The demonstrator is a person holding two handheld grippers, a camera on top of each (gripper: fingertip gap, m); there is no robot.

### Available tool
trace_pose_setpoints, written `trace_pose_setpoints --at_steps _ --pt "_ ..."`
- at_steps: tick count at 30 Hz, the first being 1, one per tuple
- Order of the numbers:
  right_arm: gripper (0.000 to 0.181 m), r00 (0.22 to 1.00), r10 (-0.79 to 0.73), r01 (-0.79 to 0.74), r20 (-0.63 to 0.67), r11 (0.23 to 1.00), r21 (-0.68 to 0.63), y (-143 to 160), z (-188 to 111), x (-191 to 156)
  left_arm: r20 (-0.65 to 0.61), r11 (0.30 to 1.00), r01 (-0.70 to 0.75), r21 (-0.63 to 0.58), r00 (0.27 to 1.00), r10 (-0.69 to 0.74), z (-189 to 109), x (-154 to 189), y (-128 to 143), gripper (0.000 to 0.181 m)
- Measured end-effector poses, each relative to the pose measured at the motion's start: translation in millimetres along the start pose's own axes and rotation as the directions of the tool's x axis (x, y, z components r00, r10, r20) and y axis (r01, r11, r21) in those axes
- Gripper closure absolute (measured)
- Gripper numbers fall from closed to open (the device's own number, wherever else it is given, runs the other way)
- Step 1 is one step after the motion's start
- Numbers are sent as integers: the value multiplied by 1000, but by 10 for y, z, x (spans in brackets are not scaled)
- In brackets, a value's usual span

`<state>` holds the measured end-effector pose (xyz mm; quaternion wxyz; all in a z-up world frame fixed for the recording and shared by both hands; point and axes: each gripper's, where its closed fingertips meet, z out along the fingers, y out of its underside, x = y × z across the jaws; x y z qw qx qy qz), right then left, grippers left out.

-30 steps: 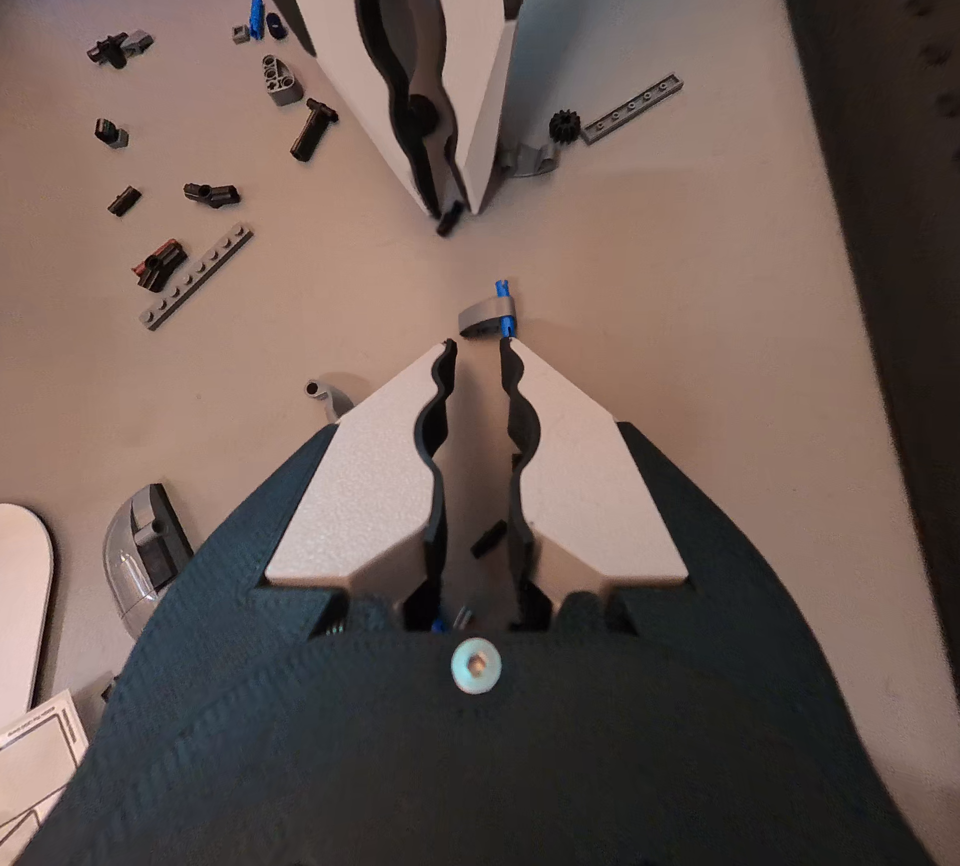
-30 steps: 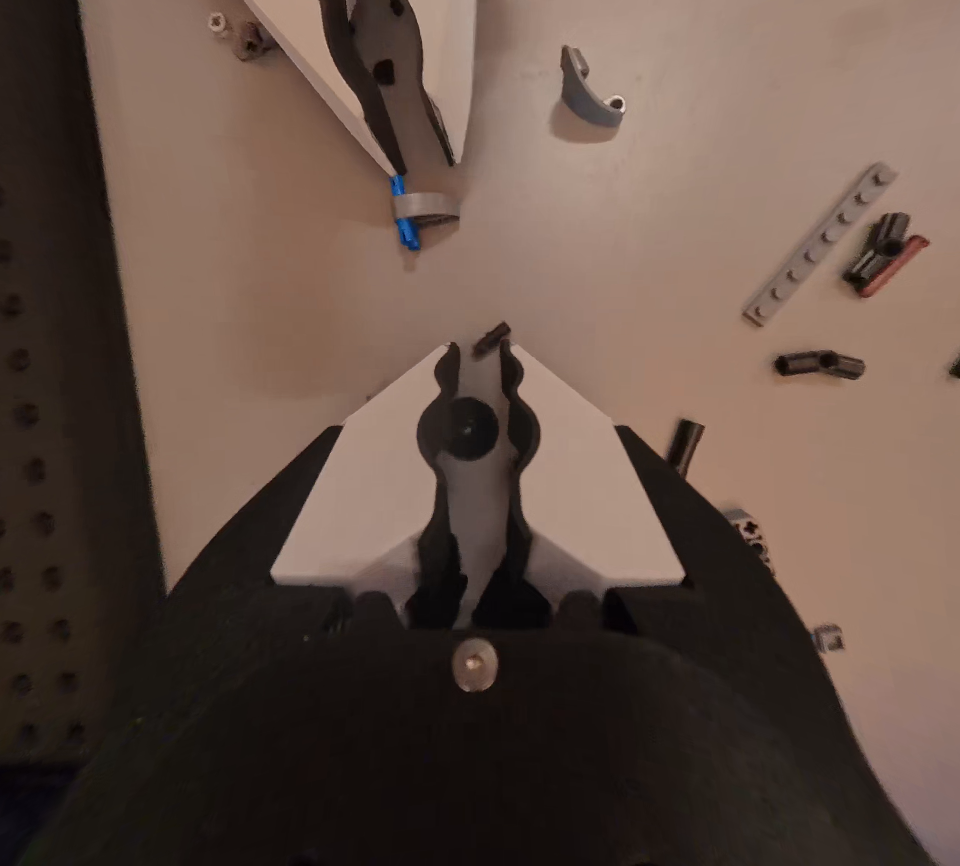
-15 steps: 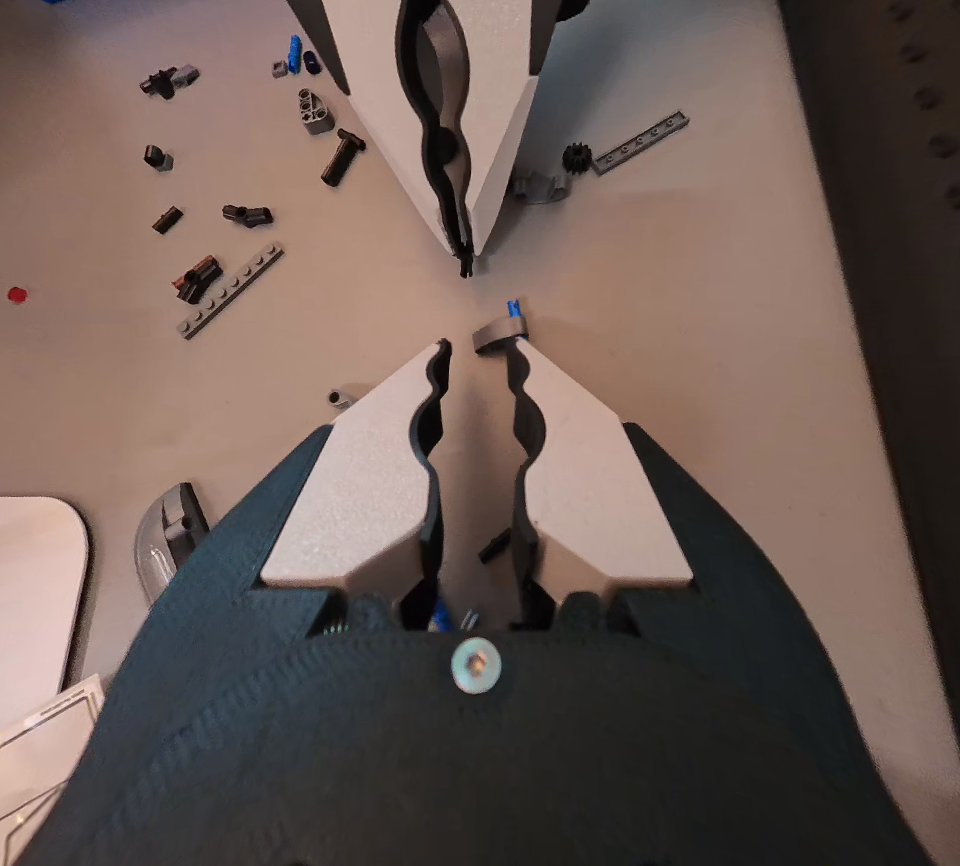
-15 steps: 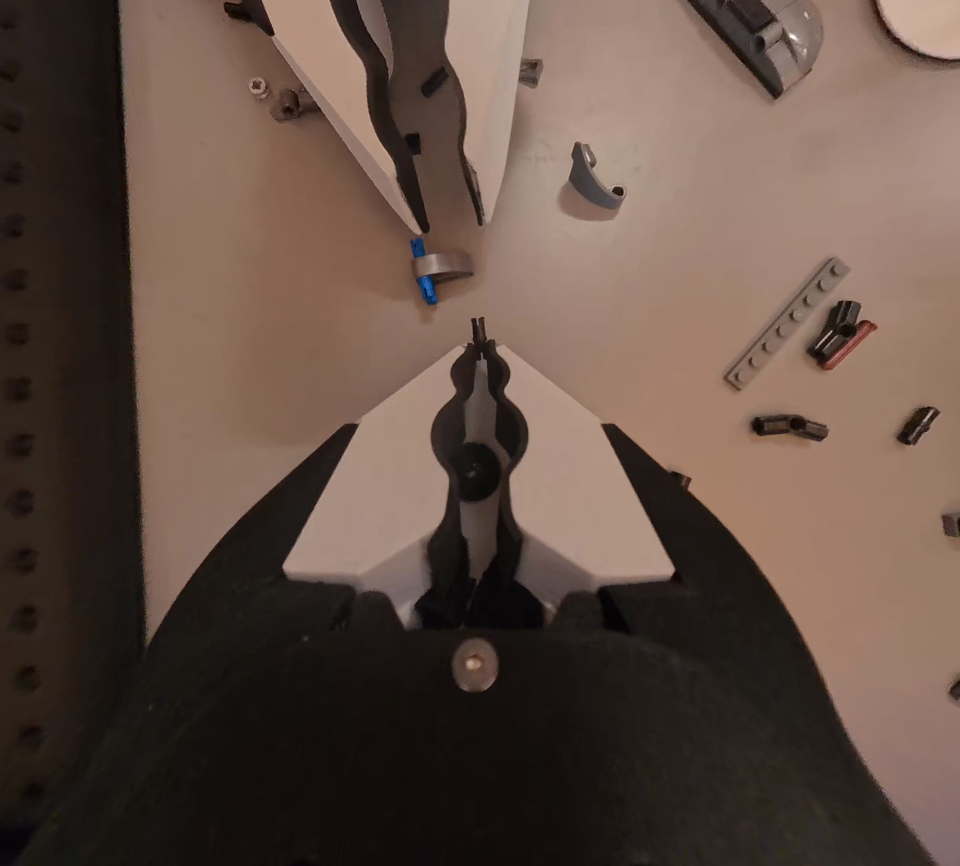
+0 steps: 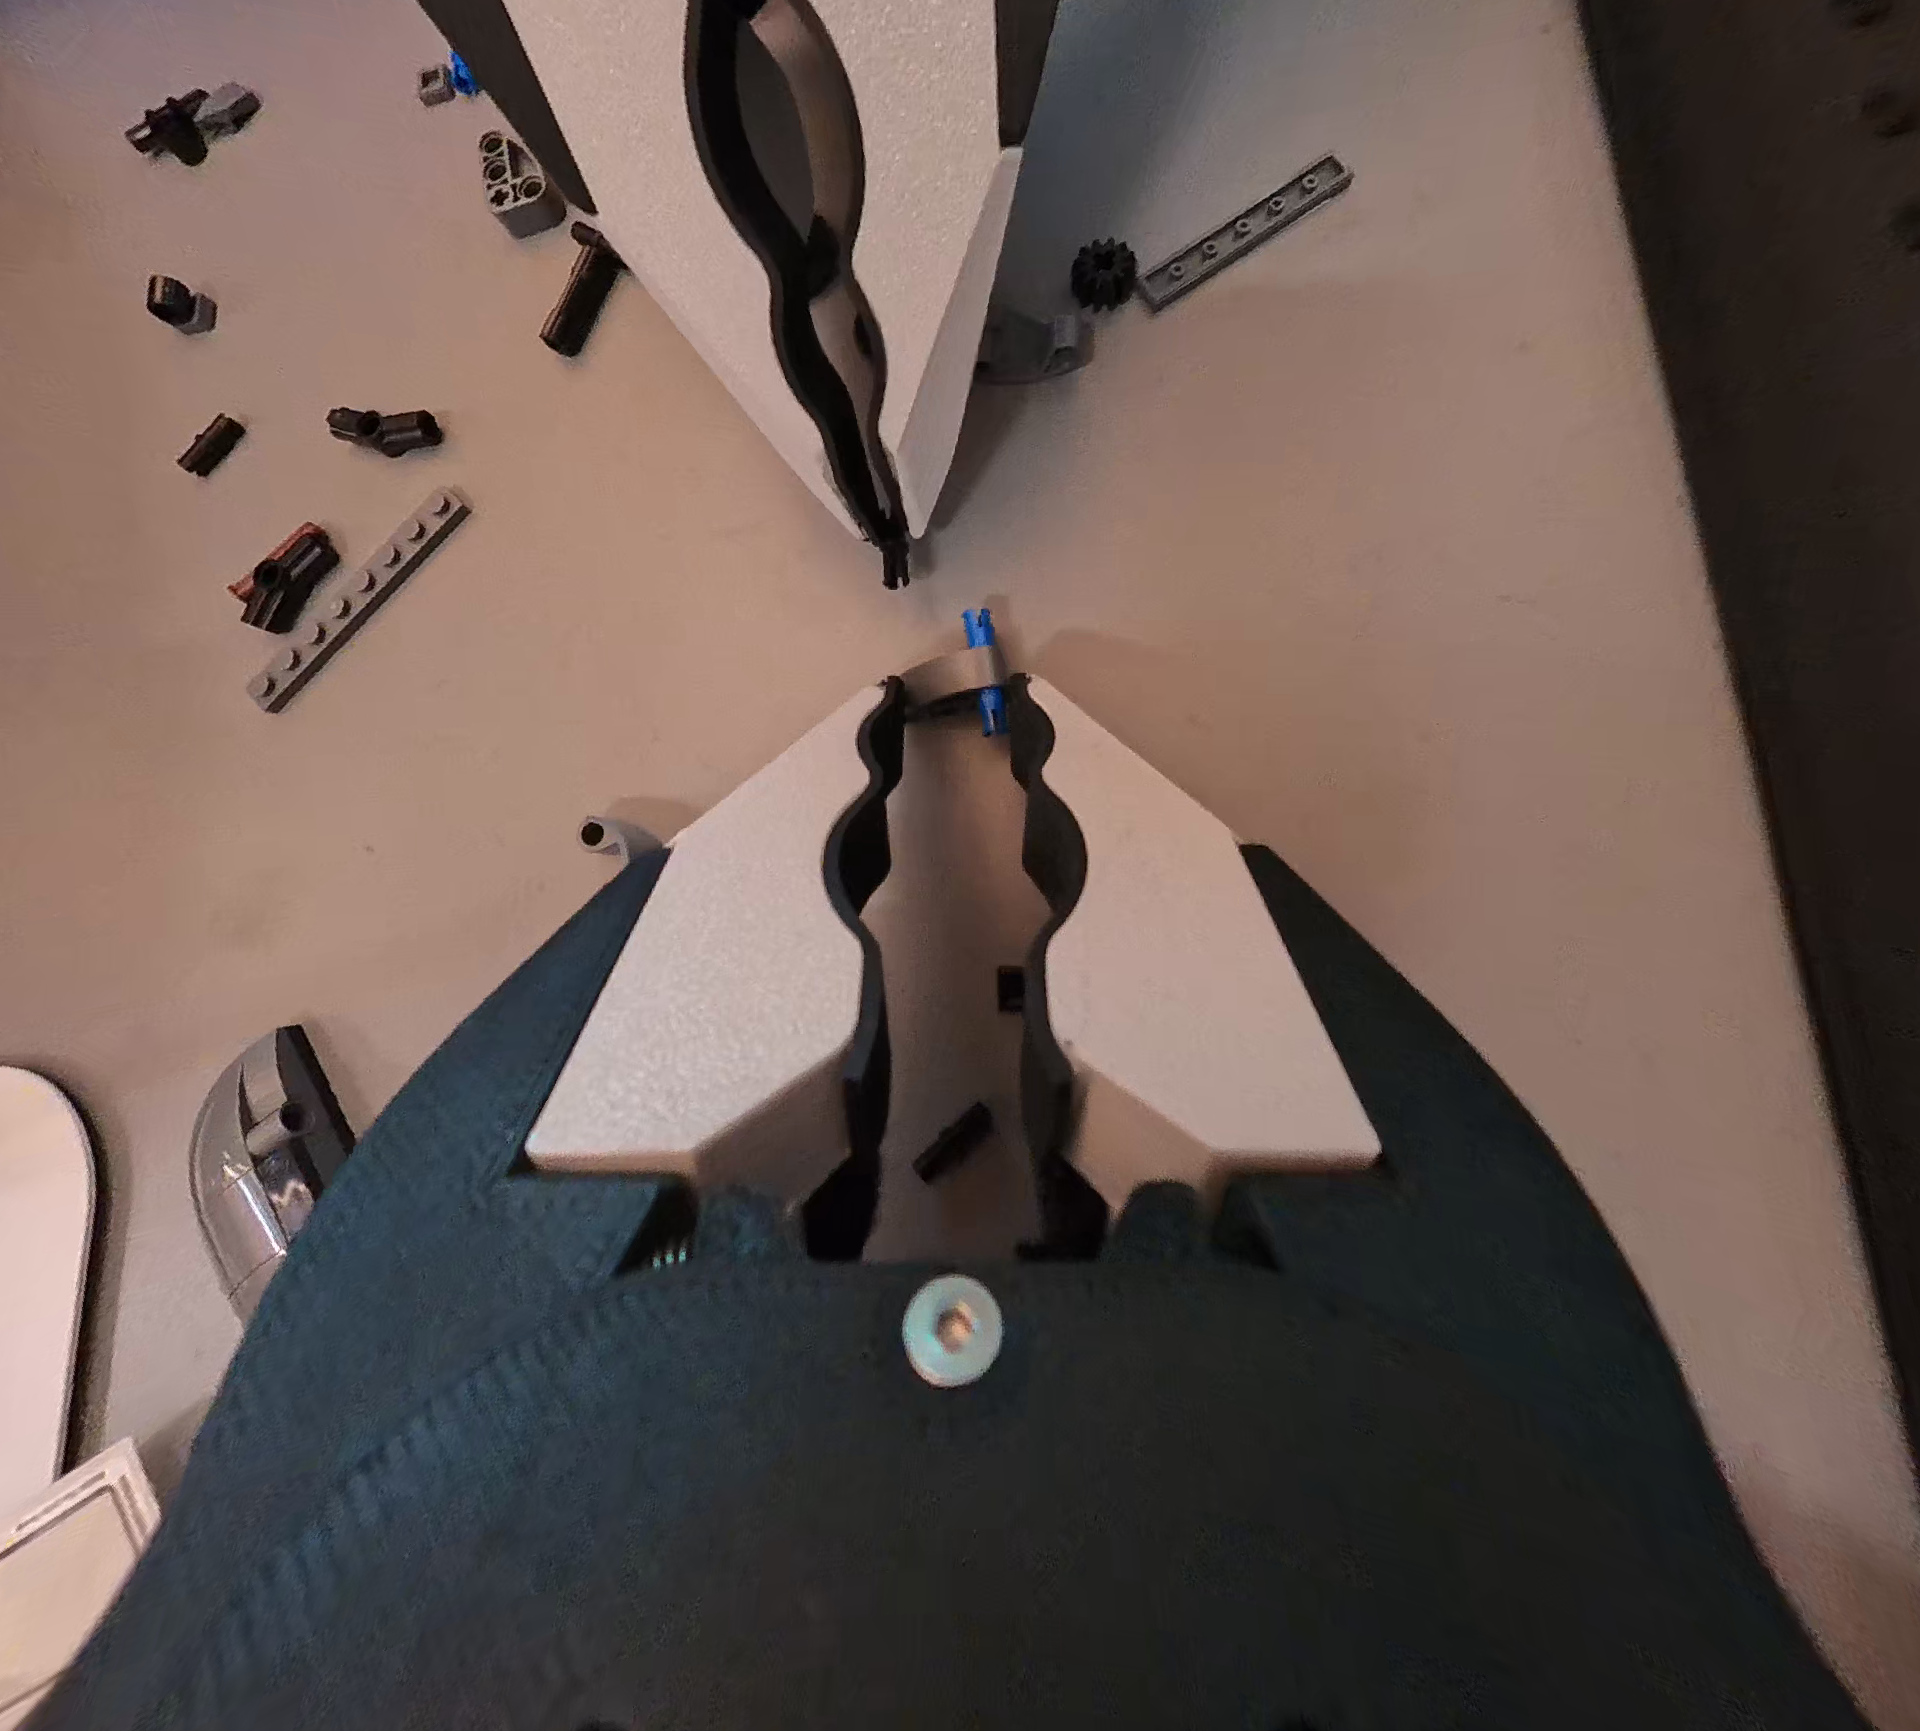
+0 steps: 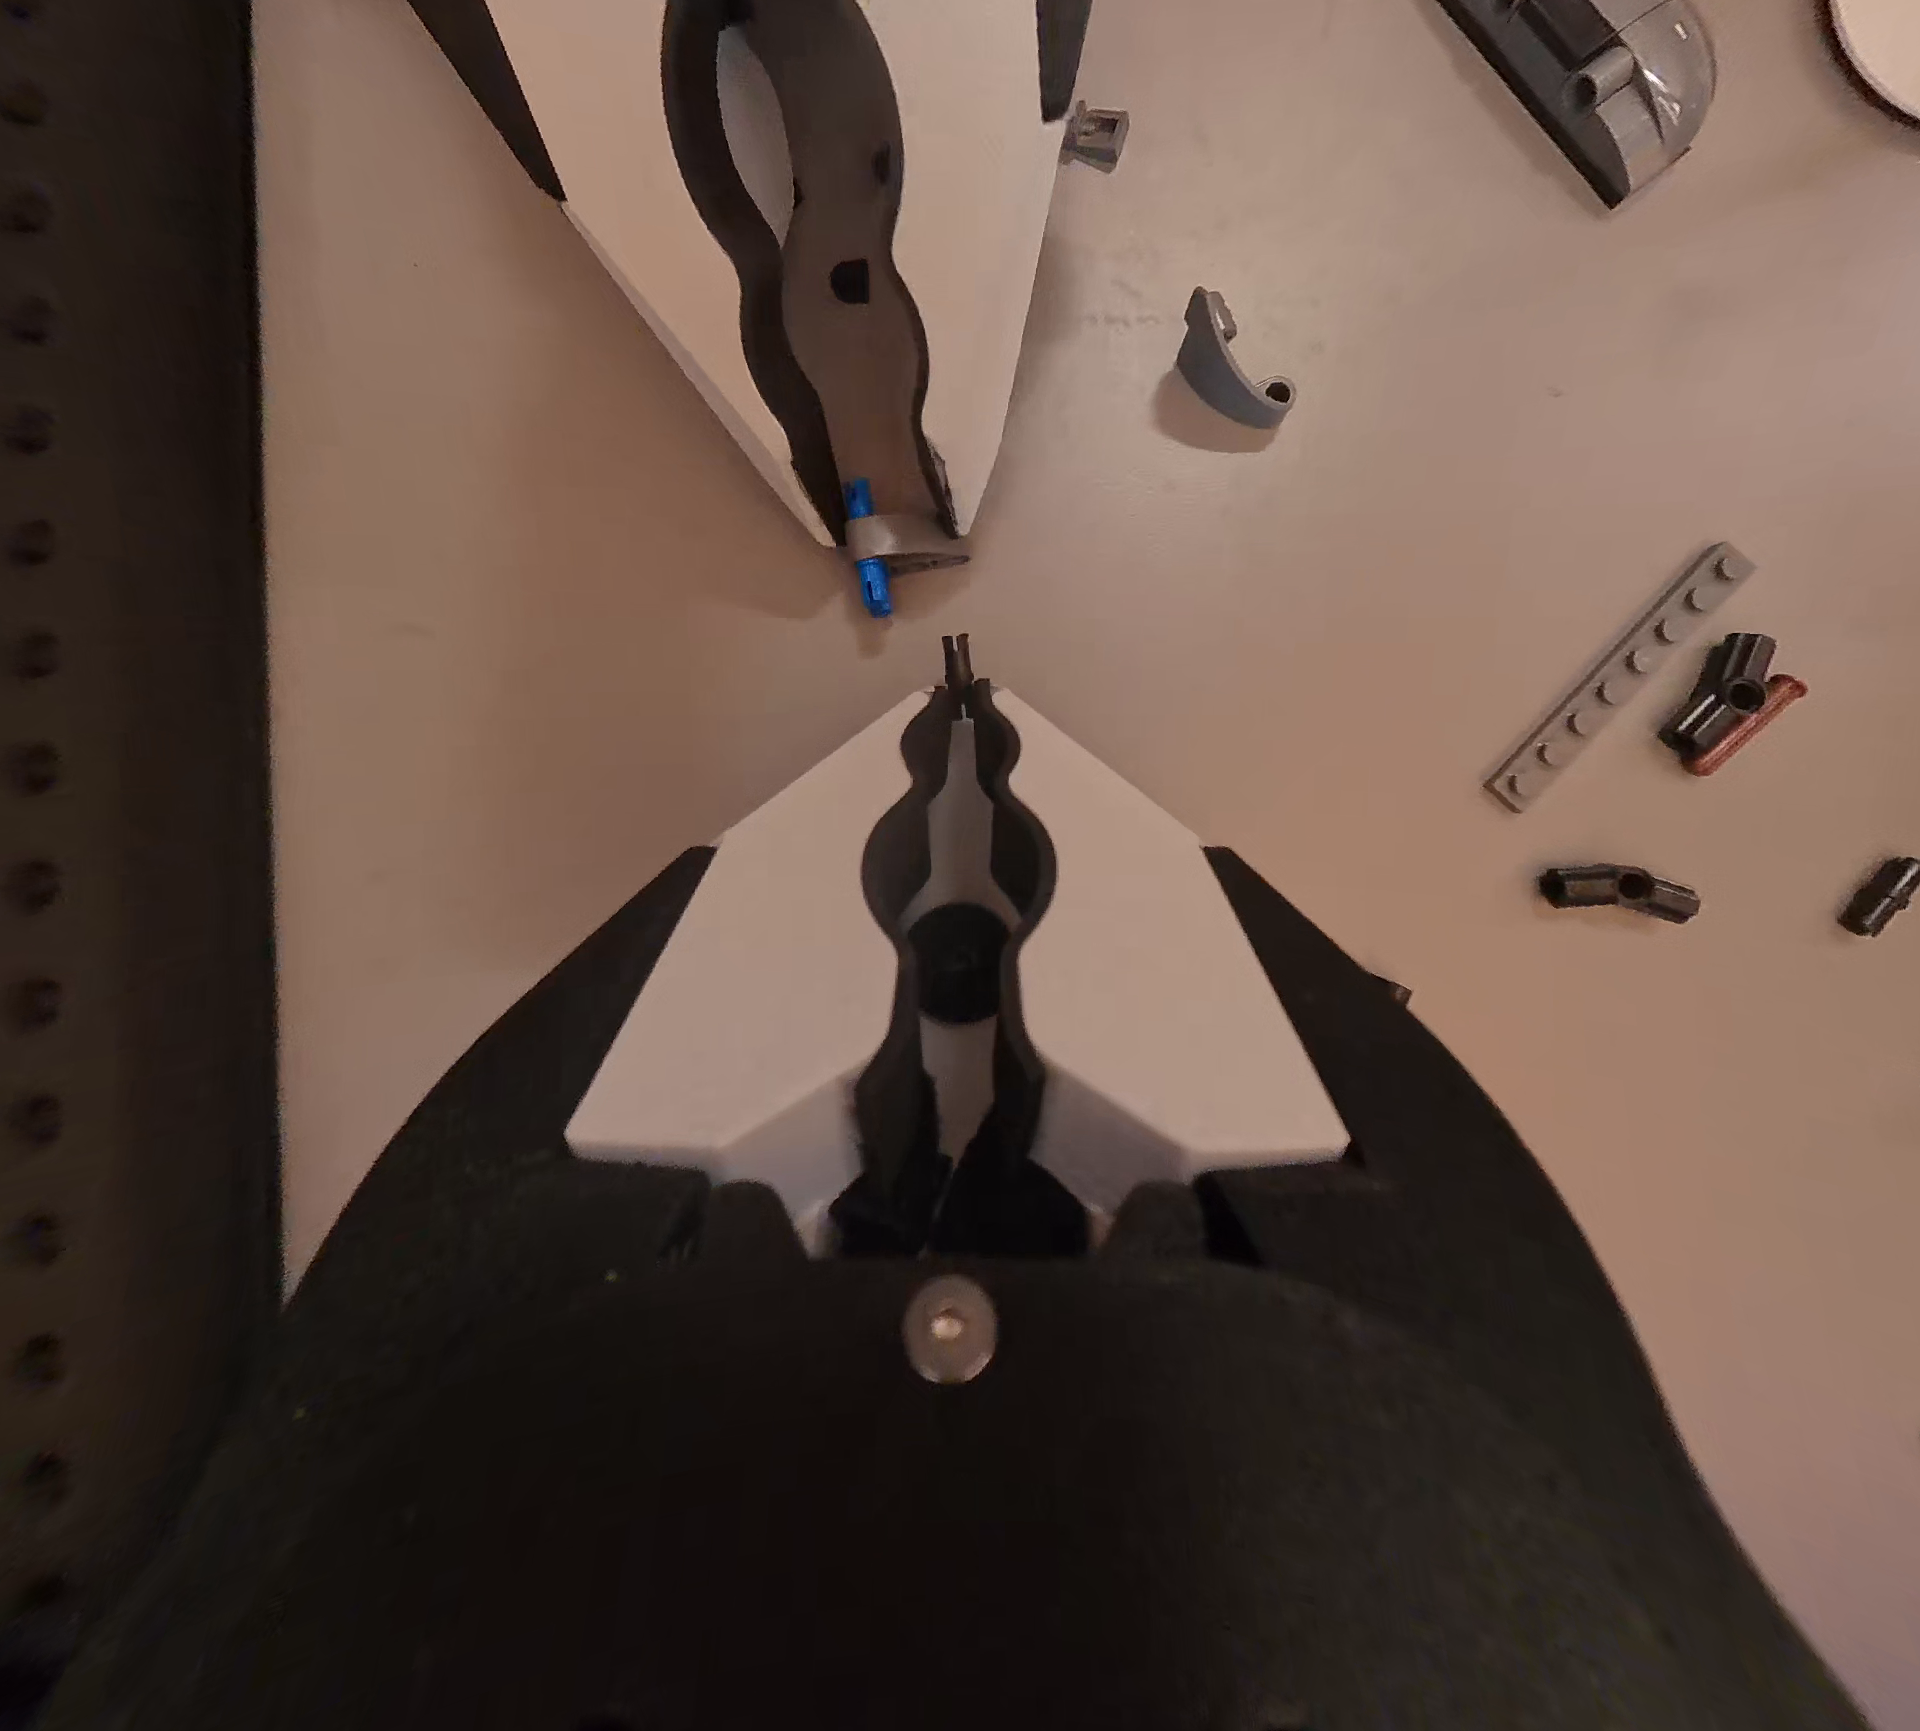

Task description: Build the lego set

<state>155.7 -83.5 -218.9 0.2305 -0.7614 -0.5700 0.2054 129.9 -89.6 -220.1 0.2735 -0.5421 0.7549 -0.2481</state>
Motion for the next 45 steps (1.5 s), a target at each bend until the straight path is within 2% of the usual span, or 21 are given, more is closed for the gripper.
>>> trace_pose_setpoints --at_steps 14,16,21,27,45 --pt "179 999 -33 33 33 999 -4 -53 78 -117 -63 996 -74 40 995 77 -34 124 -9 164" --pt "179 999 -34 34 33 999 -1 -61 74 -121 -52 998 -56 28 997 57 -47 92 -5 157" --pt "179 998 -38 38 41 999 -7 -61 98 -142 -59 1000 -31 -4 998 31 -29 80 56 152" --pt "179 998 -42 43 43 999 -17 -69 140 -163 -60 999 -29 -15 998 28 9 91 62 160" --pt "179 1000 -2 3 23 1000 -29 -74 162 -131 -72 1000 -3 1 997 3 27 97 47 160"
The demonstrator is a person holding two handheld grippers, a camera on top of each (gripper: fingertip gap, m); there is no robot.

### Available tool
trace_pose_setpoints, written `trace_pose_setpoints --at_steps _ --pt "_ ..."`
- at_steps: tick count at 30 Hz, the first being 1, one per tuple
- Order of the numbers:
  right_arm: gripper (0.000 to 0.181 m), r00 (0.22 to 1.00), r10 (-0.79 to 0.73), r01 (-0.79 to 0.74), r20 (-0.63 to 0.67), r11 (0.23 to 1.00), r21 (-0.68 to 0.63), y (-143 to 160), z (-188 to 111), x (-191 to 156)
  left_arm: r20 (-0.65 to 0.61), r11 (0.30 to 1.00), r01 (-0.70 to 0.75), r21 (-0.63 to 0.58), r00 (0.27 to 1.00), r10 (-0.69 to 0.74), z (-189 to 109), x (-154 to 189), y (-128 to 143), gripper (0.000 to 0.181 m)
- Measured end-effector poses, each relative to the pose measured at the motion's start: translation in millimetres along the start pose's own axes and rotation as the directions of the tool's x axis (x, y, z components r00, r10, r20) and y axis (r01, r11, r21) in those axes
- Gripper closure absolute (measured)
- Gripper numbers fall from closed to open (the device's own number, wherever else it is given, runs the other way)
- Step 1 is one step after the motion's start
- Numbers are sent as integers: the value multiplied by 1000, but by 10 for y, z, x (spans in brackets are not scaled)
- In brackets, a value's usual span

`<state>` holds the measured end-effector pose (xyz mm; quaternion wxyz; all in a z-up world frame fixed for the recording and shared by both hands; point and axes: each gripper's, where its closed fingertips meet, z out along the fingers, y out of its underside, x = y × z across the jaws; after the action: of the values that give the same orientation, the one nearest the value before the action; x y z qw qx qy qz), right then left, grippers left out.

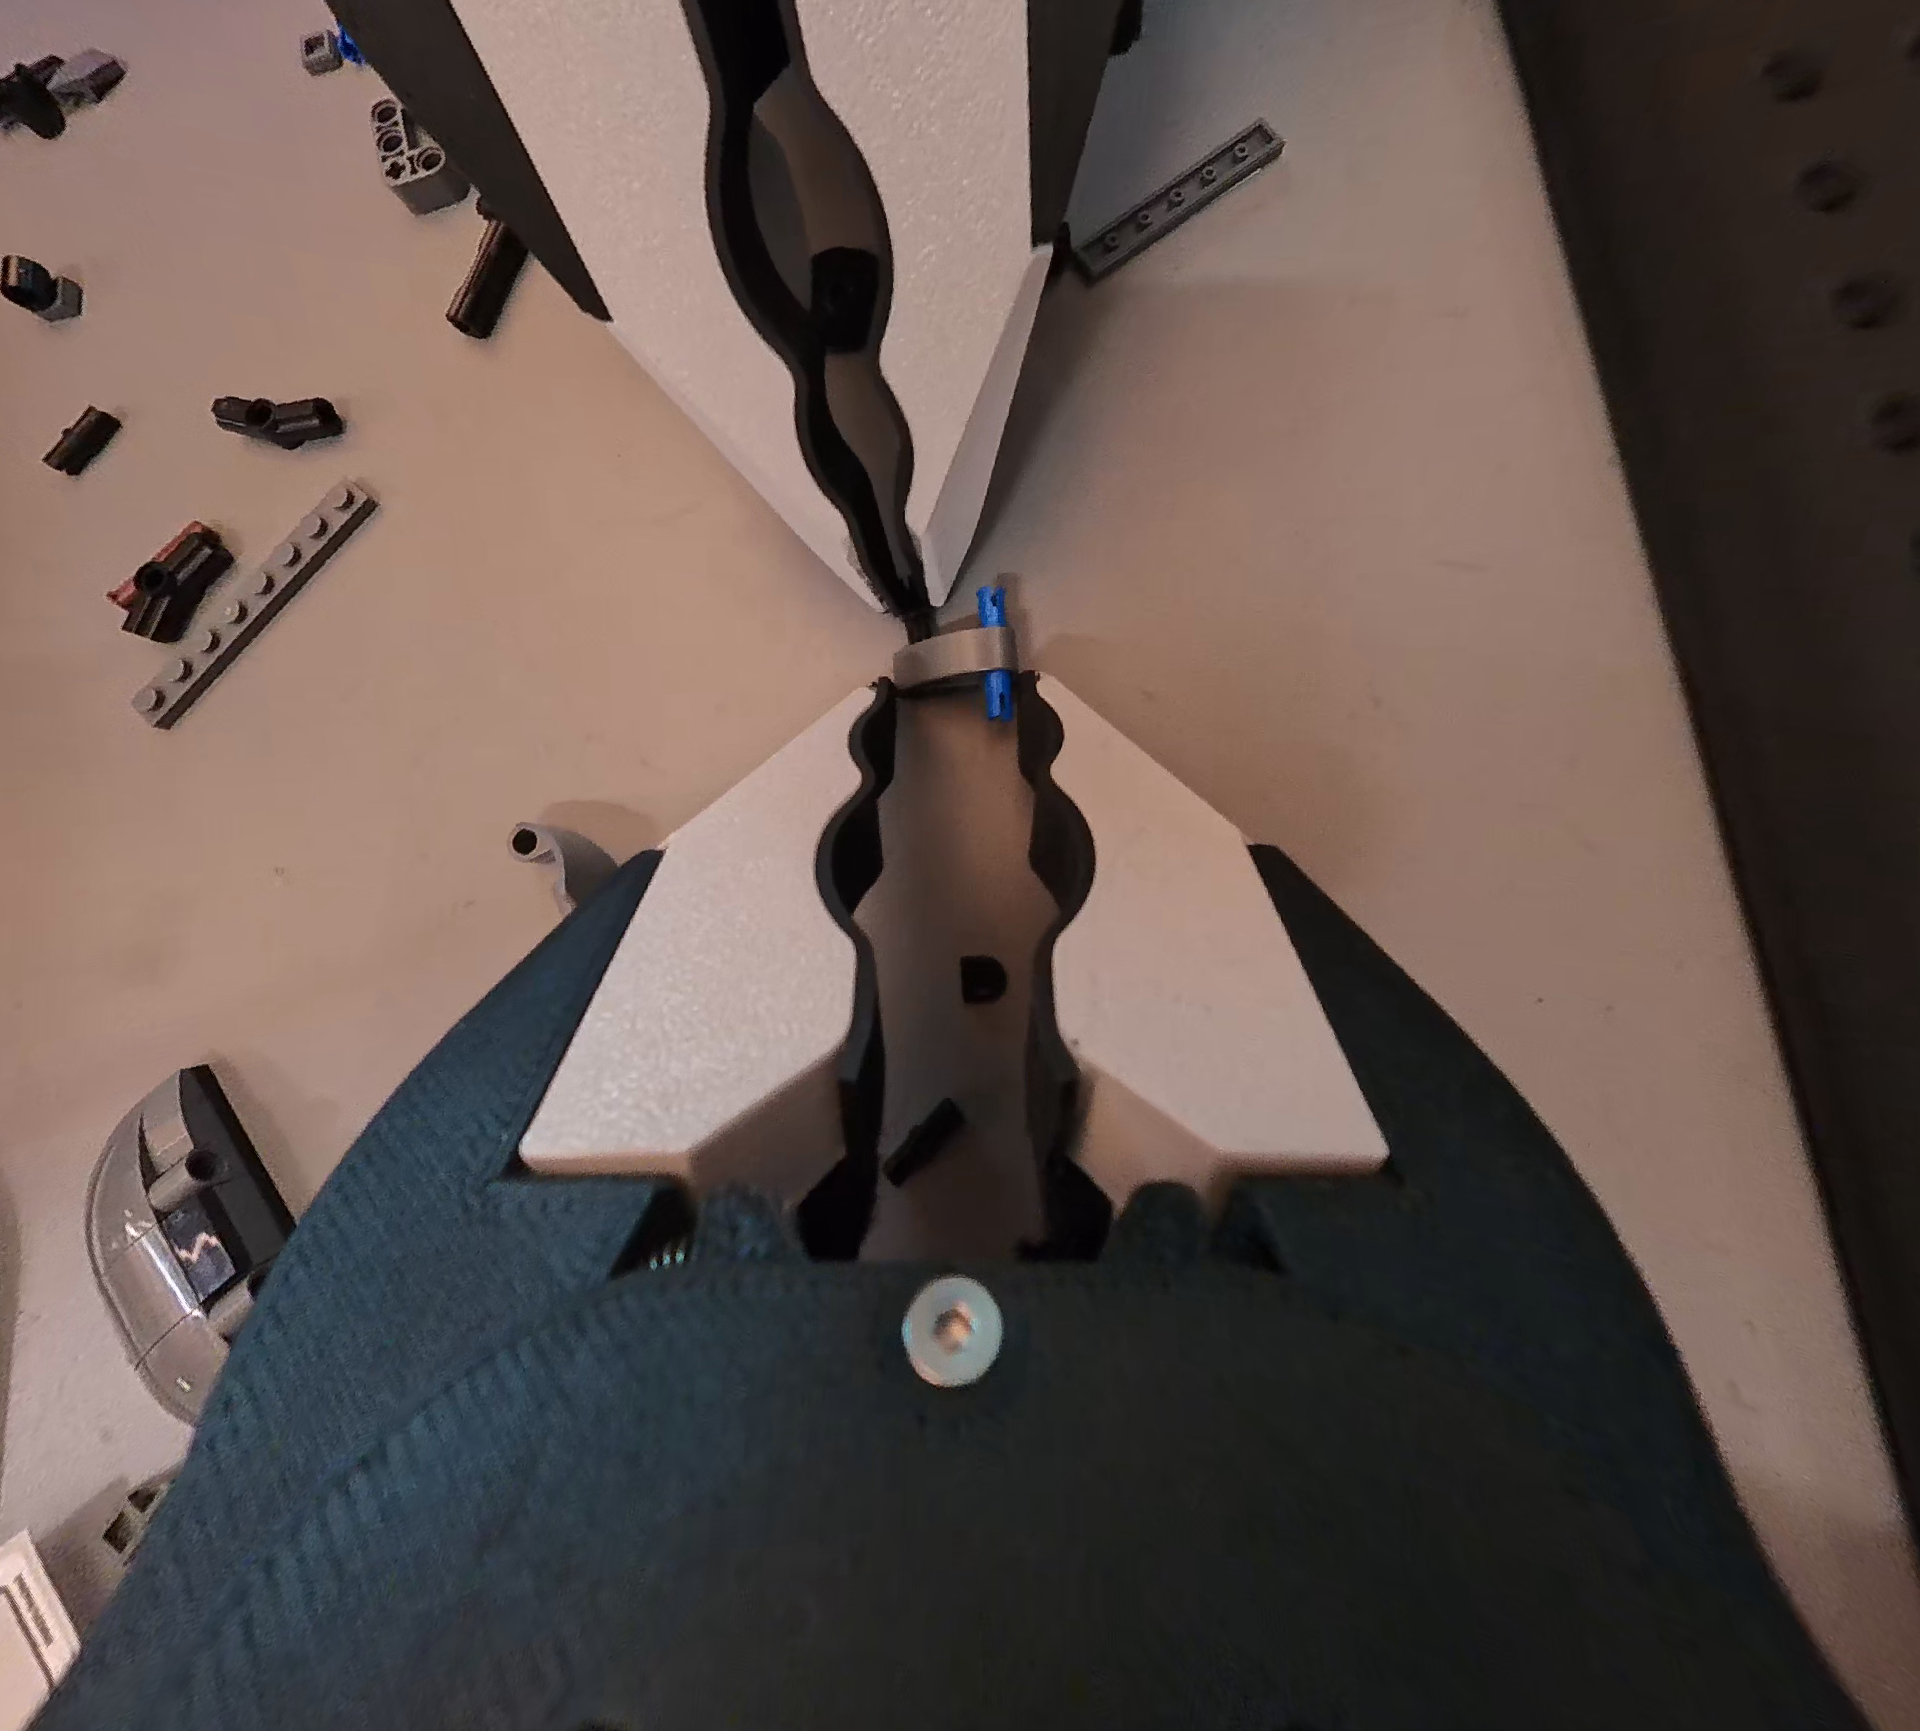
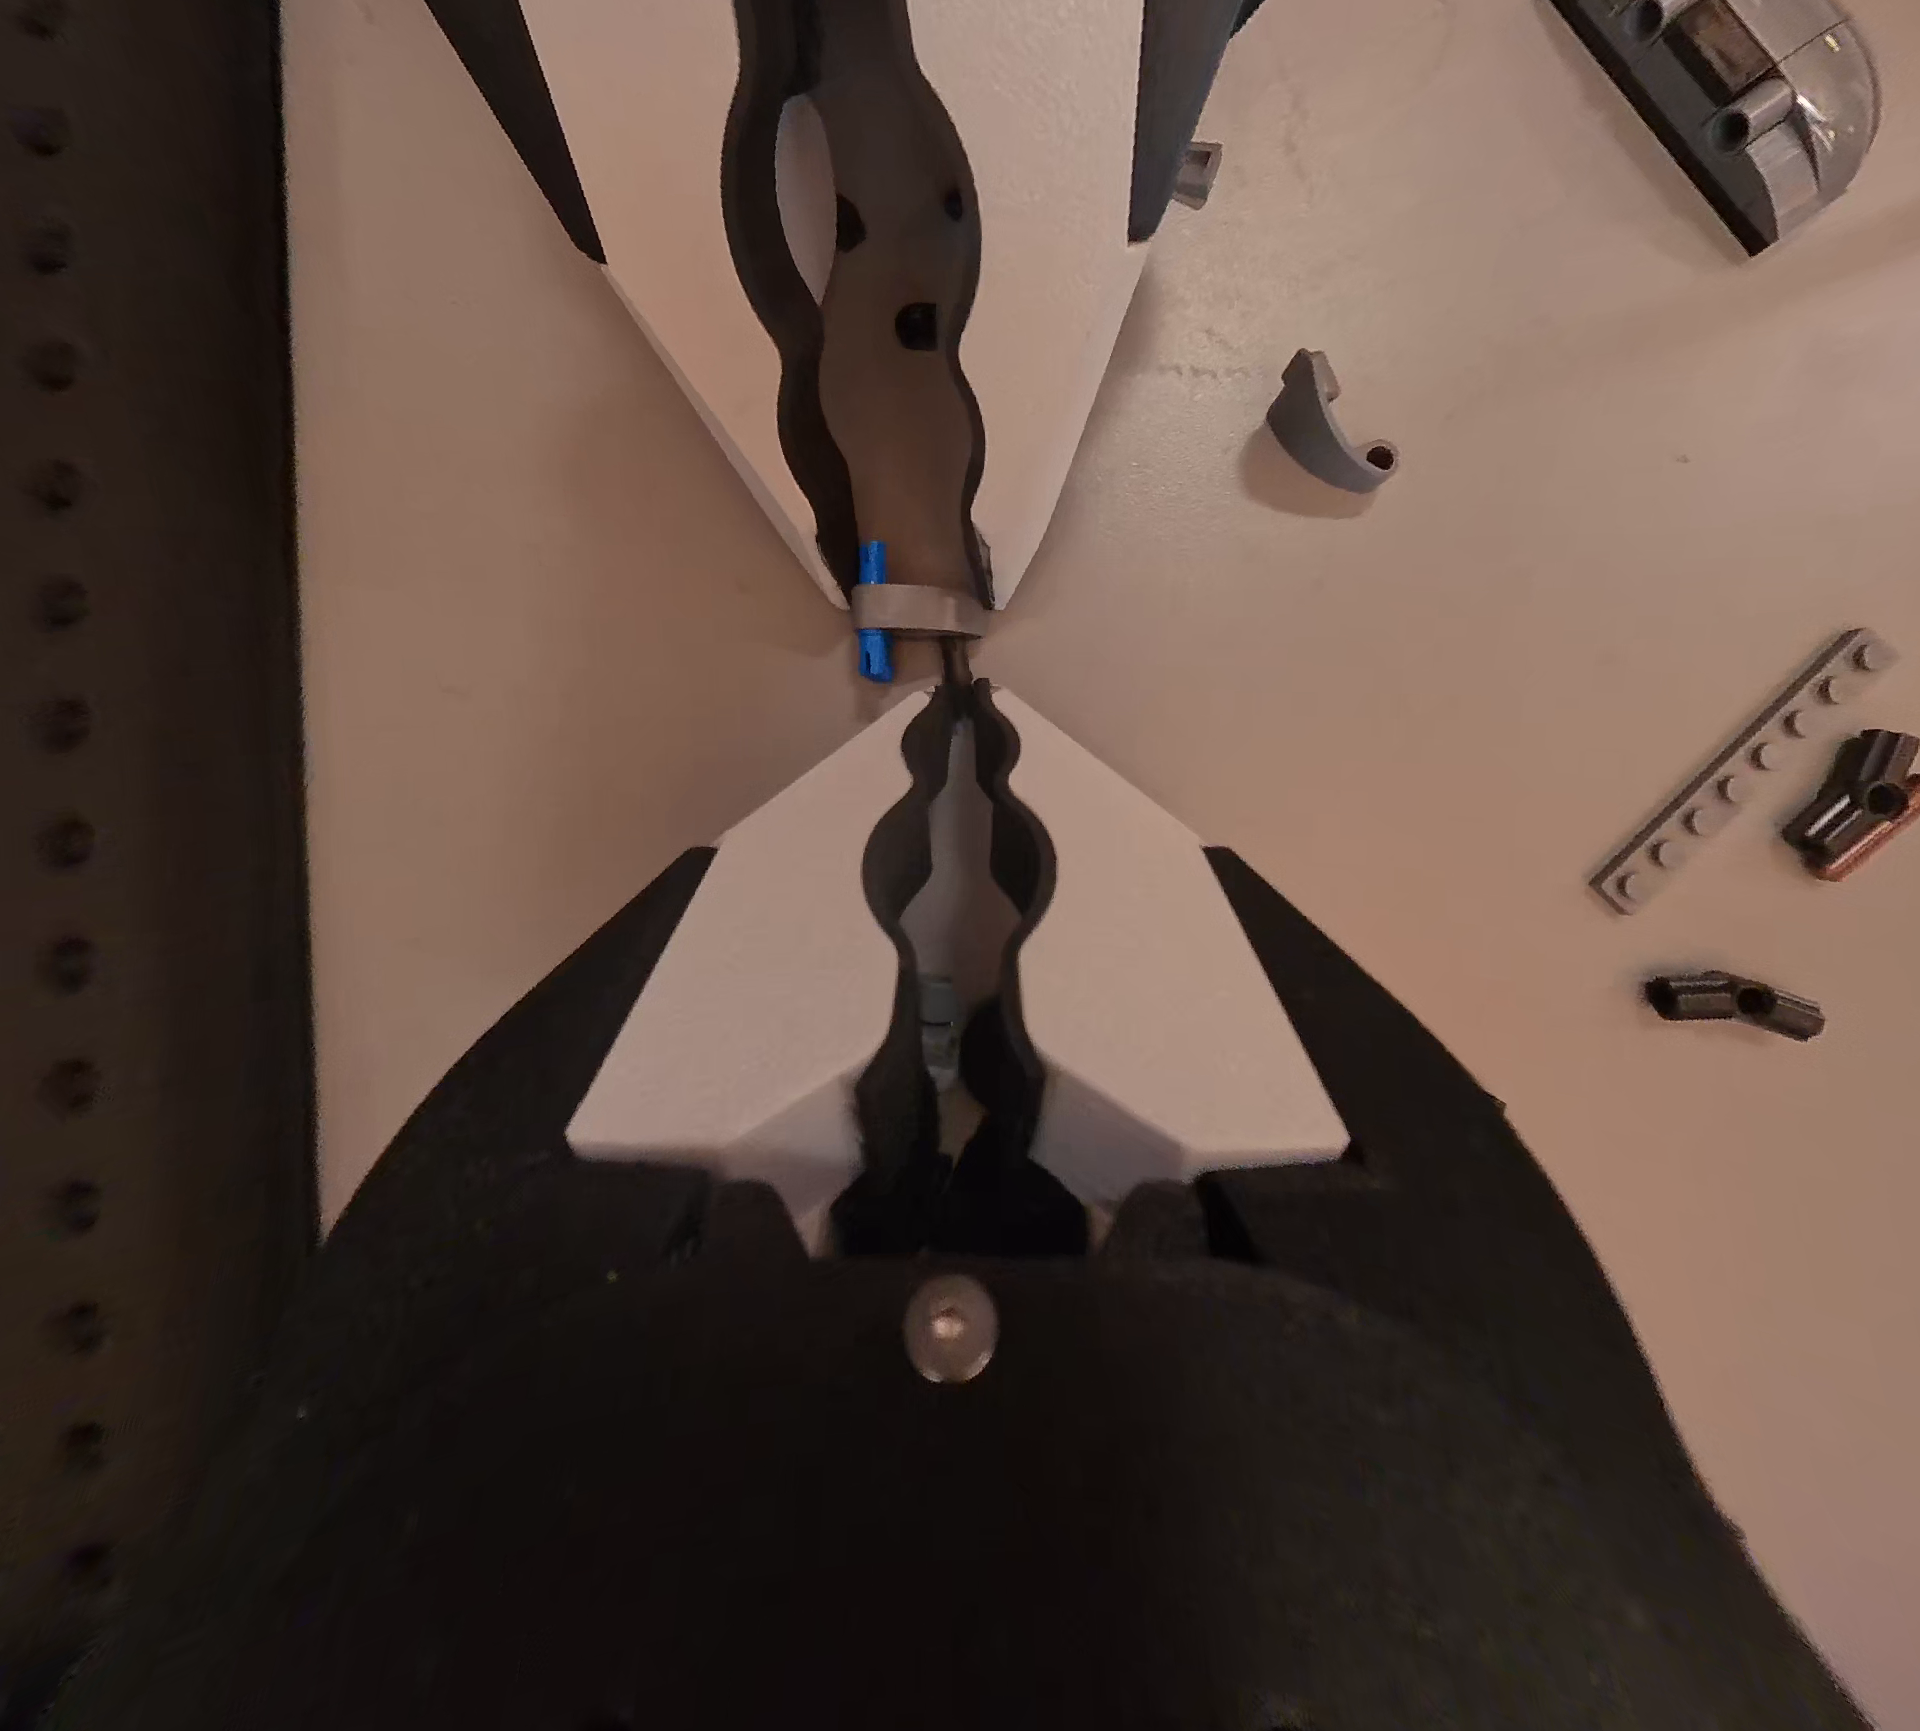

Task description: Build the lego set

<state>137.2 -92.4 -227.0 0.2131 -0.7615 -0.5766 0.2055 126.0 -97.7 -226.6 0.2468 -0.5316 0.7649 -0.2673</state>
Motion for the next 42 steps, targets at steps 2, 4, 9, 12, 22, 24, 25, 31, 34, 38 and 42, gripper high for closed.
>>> trace_pose_setpoints --at_steps 2,4,9,12,22,24,25,31,34,38,42 --pt "179 1000 3 -3 -6 1000 2 0 -6 11 -6 1000 9 5 1000 -9 1 -1 0 160" --pt "179 1000 19 -19 -5 1000 6 -1 -6 23 -6 1000 8 6 1000 -8 1 -3 0 160" --pt "179 1000 28 -28 -8 1000 6 -7 -1 27 -5 1000 14 7 1000 -14 1 -7 2 160" --pt "179 999 37 -37 -8 999 7 -15 4 22 -9 1000 21 11 1000 -21 2 -7 4 160" --pt "179 998 65 -65 -18 998 0 -28 13 11 -13 999 31 9 999 -31 3 -9 4 160" --pt "179 998 62 -62 -15 998 4 -32 15 6 -14 1000 30 9 999 -30 4 -10 3 160" --pt "179 998 58 -57 -15 998 5 -33 16 5 -15 999 31 9 999 -31 3 -10 3 160" --pt "180 1000 17 -17 -12 1000 12 -35 16 1 -19 1000 29 7 999 -28 6 -12 1 160" --pt "180 1000 -20 20 -14 1000 13 -34 17 0 -22 1000 28 8 999 -28 7 -12 1 160" --pt "180 997 -79 79 -16 997 15 -32 18 -1 -27 1000 27 11 999 -27 7 -12 0 160" --pt "179 993 -122 122 -5 992 17 -32 18 -3 -31 1000 25 13 999 -24 7 -11 -1 160"
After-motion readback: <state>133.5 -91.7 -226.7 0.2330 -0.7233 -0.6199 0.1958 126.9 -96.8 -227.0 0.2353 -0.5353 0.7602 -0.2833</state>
